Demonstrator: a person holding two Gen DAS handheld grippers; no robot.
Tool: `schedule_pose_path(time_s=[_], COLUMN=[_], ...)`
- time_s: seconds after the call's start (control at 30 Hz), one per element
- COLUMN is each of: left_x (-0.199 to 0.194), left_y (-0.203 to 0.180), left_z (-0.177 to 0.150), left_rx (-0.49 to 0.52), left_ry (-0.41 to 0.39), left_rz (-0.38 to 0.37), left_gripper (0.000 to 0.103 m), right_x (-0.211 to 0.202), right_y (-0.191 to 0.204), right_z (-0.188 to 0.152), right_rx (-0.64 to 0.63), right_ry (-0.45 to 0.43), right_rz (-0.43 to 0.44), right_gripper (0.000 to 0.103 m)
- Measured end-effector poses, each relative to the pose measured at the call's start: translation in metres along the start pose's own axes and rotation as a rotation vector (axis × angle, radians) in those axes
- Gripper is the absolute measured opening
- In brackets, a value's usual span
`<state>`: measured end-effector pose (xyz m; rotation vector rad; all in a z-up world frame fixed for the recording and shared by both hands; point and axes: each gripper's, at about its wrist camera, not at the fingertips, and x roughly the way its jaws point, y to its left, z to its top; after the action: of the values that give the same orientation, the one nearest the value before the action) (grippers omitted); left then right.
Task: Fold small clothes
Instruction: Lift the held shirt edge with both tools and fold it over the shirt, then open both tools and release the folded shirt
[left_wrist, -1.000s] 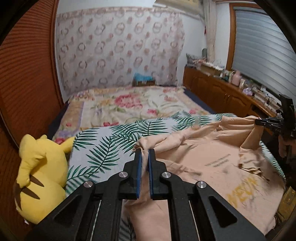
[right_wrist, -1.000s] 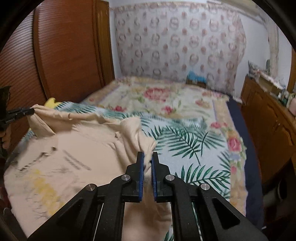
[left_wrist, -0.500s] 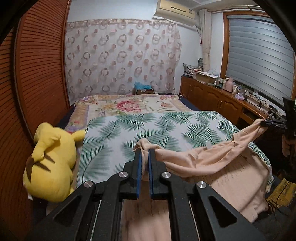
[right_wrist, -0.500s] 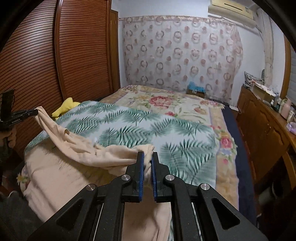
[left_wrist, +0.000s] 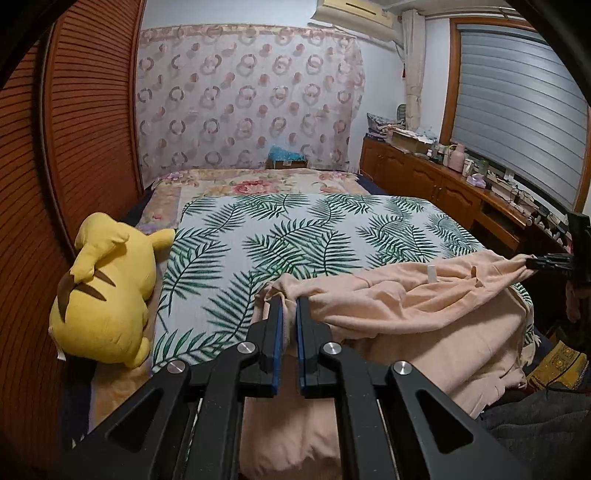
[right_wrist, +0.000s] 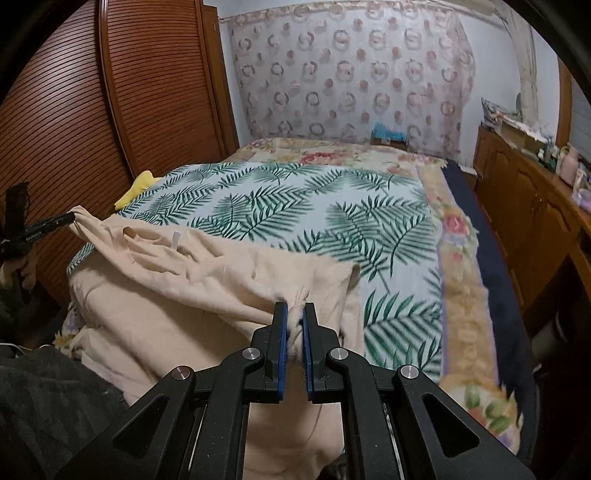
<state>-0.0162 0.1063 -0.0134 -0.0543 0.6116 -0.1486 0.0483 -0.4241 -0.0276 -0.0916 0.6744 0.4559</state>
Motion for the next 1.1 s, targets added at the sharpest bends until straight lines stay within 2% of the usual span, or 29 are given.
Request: schedule_pose_path(time_s=[0.27,0.3,0.4,0.43,0.5,0.57,0.6,0.63,0.7,0.73,0.83,1.1], left_x=[0.016,0.021,0.026,0.026,0.027,0.028,0.029,0.031,0.036,0.04,0.054,0.099], left_y=[0.004,0.005,0.007,0.008,0.01,0.011,0.011,0.011,0.01,0.01,0.01,0.011], left_z=[-0.019,-0.02,-0.021,-0.02,-0.015,-0.01,-0.006,-0.002,0.005,0.008,0.017,0.024], left_rx=[-0.005,-0.004,0.0,0.002,0.002,0.003,0.006,0.011,0.021,0.023,0.035,0.067], left_ry=[0.071,0.084,0.089,0.086,0.075,0.072,0.065,0.059,0.056,0.053,0.063,0.146], left_rz=[0.02,0.022,0.034,0.033,0.029,0.028,0.025,0.022,0.028,0.038,0.054,0.022], left_gripper=[0.008,0.011,0.032,0.04,0.048,0.06,0.071,0.076,0.077,0.077,0.077,0.077], right_x=[0.014,0.017,0.02,0.019,0.017,0.015,0.016,0.016,0.019,0.021,0.035,0.083], right_y=[0.001,0.0,-0.003,-0.003,-0.003,-0.005,-0.007,-0.009,-0.011,-0.012,-0.014,-0.021], right_z=[-0.018,-0.019,-0.017,-0.015,-0.009,-0.004,-0.002,0.0,0.008,0.011,0.015,0.016], right_rx=[0.004,0.003,0.015,0.017,0.012,0.011,0.012,0.013,0.008,0.005,-0.003,0.007], right_ry=[0.078,0.086,0.086,0.081,0.068,0.055,0.053,0.045,0.03,0.025,0.03,0.088], right_rz=[-0.02,-0.021,-0.022,-0.02,-0.029,-0.054,-0.062,-0.068,-0.082,-0.088,-0.101,-0.101], right_gripper=[0.007,0.007,0.008,0.012,0.016,0.025,0.033,0.044,0.059,0.062,0.062,0.062])
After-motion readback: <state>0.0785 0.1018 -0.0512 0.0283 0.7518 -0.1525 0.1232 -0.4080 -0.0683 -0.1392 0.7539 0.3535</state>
